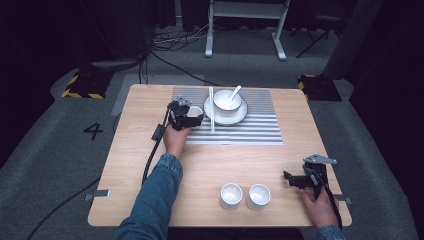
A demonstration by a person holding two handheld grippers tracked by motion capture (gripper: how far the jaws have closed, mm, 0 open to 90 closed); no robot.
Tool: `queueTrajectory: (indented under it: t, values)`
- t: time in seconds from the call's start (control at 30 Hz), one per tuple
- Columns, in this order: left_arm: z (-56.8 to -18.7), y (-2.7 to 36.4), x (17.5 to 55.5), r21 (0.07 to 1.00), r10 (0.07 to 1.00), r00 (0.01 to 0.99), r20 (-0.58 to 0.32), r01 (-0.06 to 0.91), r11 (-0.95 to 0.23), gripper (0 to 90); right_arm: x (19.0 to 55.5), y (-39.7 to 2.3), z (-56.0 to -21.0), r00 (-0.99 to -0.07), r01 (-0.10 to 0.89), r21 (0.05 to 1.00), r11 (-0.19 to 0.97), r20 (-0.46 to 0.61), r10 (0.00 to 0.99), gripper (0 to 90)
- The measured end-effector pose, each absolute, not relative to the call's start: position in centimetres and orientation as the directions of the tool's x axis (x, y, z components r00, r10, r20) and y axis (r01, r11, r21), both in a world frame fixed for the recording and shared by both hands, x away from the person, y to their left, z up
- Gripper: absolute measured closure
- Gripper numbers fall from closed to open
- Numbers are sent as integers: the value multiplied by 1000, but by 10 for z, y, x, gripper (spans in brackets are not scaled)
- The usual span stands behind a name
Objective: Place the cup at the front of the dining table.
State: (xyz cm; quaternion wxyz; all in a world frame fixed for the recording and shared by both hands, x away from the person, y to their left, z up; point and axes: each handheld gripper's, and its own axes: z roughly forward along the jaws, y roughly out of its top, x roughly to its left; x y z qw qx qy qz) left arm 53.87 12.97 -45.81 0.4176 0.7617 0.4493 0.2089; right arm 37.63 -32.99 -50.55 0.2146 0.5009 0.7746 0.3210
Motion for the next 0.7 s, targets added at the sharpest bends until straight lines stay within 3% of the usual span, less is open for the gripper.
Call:
queueTrajectory:
  t: [0.7]
  values:
    - [-423,144,472,843,819,573,-39,459,-281,230,376,-330,-505,-406,638,712,292,-11,914,4]
